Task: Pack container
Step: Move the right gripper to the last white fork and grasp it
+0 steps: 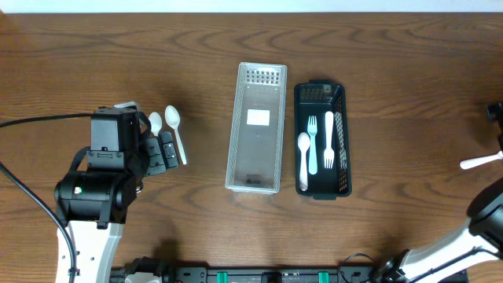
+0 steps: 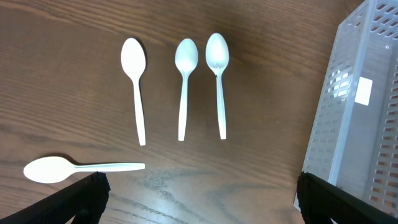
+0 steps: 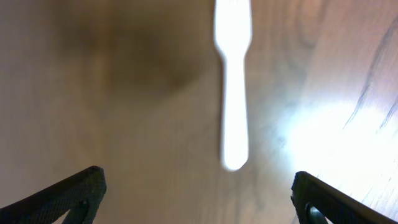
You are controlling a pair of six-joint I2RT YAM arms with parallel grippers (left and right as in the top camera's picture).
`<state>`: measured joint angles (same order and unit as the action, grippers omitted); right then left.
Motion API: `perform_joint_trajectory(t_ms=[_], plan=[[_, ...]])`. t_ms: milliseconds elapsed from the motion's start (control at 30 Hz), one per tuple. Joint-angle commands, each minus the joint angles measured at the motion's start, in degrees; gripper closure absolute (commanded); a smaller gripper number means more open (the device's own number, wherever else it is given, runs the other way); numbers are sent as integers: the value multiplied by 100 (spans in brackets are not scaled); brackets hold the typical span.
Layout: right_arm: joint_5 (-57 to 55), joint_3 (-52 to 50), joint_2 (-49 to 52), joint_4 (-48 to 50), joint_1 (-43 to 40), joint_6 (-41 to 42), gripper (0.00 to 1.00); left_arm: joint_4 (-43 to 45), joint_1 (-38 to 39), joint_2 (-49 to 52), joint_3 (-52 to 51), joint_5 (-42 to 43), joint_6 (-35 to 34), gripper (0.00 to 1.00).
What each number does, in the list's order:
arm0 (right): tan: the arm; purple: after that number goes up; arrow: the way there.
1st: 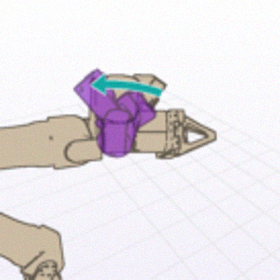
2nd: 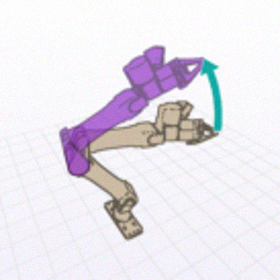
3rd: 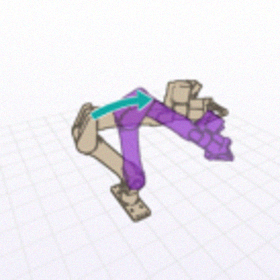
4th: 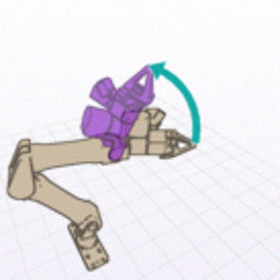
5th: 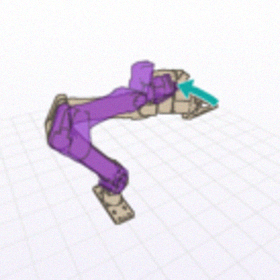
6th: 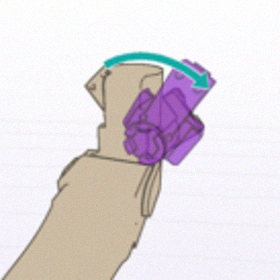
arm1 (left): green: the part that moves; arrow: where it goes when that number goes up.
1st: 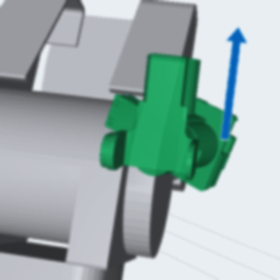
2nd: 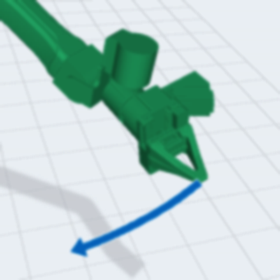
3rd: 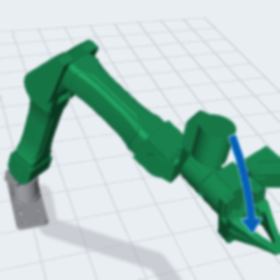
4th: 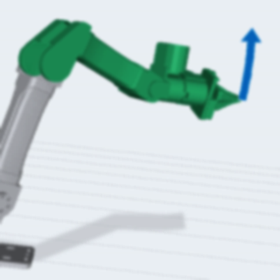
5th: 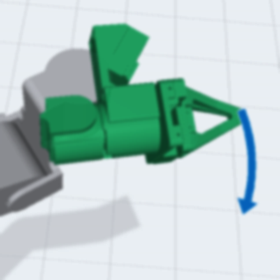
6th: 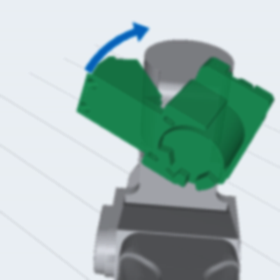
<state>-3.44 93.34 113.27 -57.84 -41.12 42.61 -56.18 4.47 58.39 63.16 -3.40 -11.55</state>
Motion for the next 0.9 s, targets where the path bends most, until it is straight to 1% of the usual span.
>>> perform_joint_trajectory(t_ms=[0,133,467,867], plan=[[160,-42,330,109,-310,-352,1,-9,-44,-4,109,-70,101,2],[151,-42,546,431,-514,-901,1,-15,-44,-4,109,-70,101,2],[138,-42,636,835,-671,-1360,1,-13,-44,-4,109,-68,98,2],[269,-42,1241,892,-675,-1510,1,-15,-44,-4,109,-68,98,2]])
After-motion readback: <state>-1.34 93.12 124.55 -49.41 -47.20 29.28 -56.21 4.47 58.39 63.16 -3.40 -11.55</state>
